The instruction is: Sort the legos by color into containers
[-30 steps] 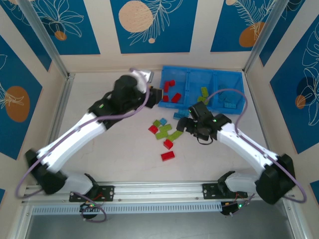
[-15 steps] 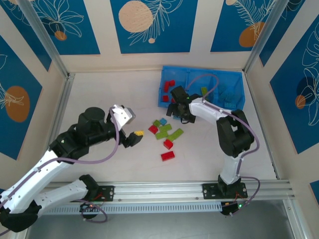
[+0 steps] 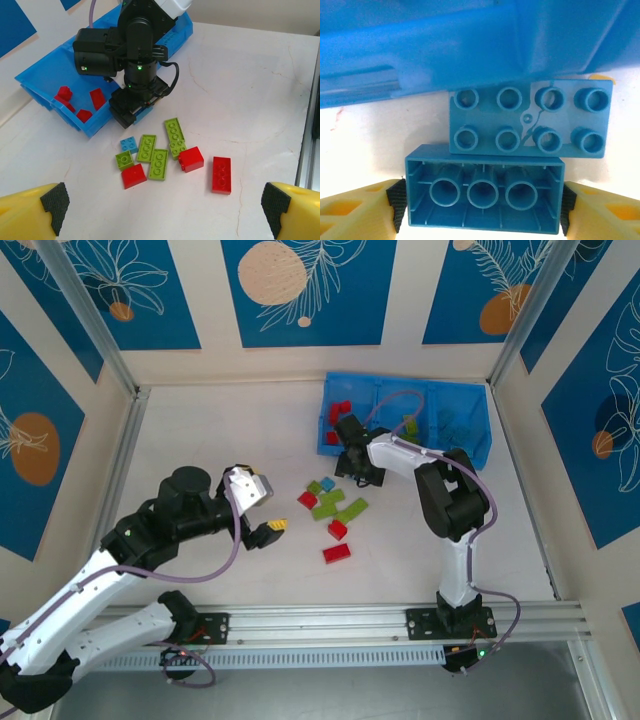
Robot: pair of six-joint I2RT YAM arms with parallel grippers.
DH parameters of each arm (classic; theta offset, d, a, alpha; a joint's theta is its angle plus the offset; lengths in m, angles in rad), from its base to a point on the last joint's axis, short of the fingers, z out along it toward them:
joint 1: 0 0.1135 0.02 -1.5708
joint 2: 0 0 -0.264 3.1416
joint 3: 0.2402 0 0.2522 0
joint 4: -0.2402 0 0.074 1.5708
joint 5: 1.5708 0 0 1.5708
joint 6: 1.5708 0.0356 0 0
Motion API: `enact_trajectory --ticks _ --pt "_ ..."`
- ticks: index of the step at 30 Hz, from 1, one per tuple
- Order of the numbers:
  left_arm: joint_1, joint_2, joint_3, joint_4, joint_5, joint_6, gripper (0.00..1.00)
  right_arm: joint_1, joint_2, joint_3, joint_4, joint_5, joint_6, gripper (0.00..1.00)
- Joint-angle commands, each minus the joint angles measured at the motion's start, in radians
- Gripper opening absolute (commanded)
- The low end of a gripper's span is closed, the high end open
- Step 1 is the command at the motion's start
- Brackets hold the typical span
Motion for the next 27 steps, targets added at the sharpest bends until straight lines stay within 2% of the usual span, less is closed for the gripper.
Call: enact_trajectory --ticks 1,7,13,16,20,27 --pt "0.002 -0.017 -0.010 0.047 0.039 -0.003 1.00 0.002 -0.023 -0.034 -0.001 0.024 0.011 0.70" --pt "0.003 -0.012 -0.011 0.059 0.034 -0.020 1.00 0.016 -0.192 -0.168 0.060 0.027 0.010 0.54" --pt "0.002 -0.006 -0.026 0.067 0.000 -0.012 1.00 0.027 -0.437 -0.290 0.052 0.089 0.015 0.51" --pt "0.003 -0.004 -0.042 0.086 -0.003 -0.004 1.00 -0.031 -0.525 -0.287 0.062 0.092 -0.023 0.51" --pt "0.003 0.007 -0.062 0.105 -0.001 0.000 1.00 -0.164 -0.491 -0.208 0.103 0.030 -0.104 0.49" --pt "0.003 0.042 -0.080 0.153 0.031 -0.019 1.00 -0.309 -0.252 0.053 0.092 -0.080 -0.157 0.48"
